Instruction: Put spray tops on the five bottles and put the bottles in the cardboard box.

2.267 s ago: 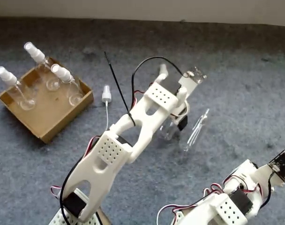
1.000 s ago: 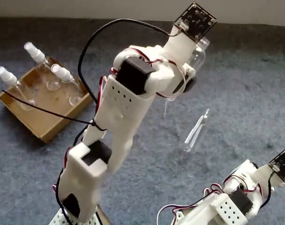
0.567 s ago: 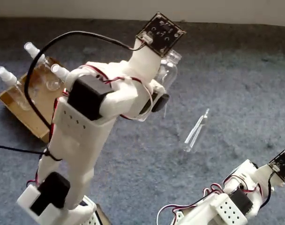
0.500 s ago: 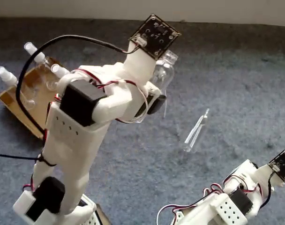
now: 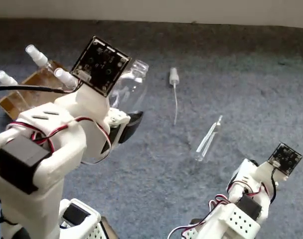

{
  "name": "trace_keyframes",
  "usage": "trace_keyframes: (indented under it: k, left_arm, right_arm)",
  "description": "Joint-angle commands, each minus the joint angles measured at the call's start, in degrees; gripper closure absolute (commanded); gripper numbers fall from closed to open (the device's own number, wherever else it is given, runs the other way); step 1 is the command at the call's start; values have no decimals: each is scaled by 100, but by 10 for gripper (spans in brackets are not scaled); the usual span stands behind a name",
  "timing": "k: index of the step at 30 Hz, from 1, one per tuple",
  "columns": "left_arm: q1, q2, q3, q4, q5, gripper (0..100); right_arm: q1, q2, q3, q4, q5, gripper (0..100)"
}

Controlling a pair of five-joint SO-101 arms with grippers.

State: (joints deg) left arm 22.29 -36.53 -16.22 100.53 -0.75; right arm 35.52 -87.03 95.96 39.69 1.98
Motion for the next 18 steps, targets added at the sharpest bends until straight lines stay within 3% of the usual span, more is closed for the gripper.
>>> trace_keyframes:
  k: [1,5,10,18]
  left_arm:
    - [-444,-514,189,-9,-53,934]
    - [-1024,-1015,593,-9,-53,934]
    - [-1235,-1525,1446,-325,-53,934]
    - [-1235,-2870,3758,-1864,-53,934]
  right_arm:
    - [-198,4,119,13,193,985]
    - [-242,4,-330,13,844,985]
    - [-233,40,-725,57,888,985]
    - [-259,57,-2791,1886,1292,985]
